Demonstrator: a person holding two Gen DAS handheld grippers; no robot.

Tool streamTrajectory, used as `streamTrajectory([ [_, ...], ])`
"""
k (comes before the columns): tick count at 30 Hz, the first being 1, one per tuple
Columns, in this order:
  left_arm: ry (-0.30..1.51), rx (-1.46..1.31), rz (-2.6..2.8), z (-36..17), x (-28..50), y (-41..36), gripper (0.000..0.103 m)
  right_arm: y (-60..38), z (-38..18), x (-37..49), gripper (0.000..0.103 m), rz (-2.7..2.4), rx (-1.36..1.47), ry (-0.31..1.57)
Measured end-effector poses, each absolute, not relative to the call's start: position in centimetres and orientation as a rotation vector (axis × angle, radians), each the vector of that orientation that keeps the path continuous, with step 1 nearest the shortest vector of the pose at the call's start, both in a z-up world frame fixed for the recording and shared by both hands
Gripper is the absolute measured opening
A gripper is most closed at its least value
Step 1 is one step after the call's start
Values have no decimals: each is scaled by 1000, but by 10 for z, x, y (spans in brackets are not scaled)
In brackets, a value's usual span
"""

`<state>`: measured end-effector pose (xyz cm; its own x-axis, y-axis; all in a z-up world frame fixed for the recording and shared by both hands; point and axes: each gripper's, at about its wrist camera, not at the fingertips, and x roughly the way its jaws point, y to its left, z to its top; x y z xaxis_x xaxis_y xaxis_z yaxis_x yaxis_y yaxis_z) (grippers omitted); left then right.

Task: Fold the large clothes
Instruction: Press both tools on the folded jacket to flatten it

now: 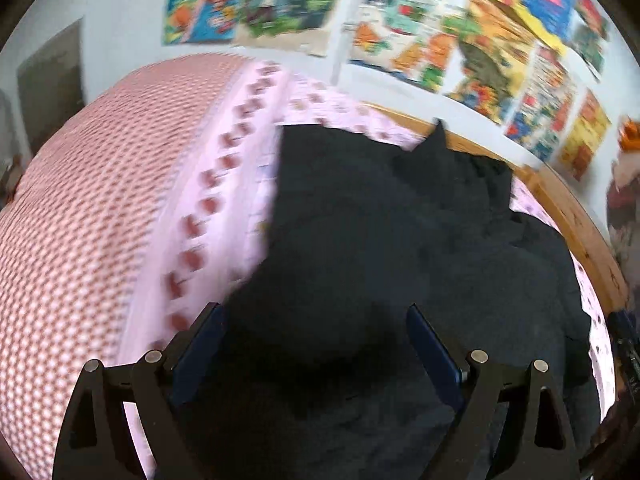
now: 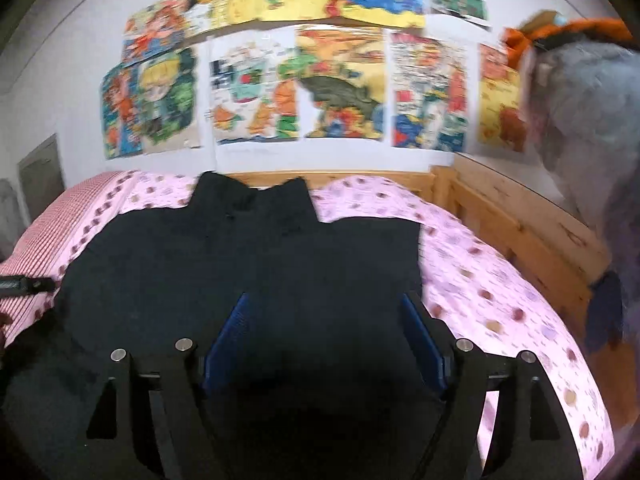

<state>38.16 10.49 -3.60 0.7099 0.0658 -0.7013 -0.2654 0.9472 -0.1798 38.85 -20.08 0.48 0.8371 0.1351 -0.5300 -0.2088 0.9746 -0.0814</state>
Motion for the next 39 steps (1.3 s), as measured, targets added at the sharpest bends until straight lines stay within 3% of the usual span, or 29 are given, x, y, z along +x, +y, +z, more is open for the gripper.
streamTrajectory([
  [6, 847, -61, 164, -58, 412, 65, 94, -168, -51, 423, 73, 275, -254, 816],
  [8, 878, -54, 176, -70, 414, 66, 103, -172, -61, 429, 83, 273, -215, 846],
  [10, 896, -96, 168, -78, 416, 75, 103, -175, -67, 432, 86, 294, -179, 862],
  [20, 852, -112, 169, -107, 405, 77, 103, -170, -97, 429, 95, 311, -198, 830],
  [39, 841, -104, 183, -114, 411, 76, 103, -178, -104, 425, 98, 317, -195, 786],
])
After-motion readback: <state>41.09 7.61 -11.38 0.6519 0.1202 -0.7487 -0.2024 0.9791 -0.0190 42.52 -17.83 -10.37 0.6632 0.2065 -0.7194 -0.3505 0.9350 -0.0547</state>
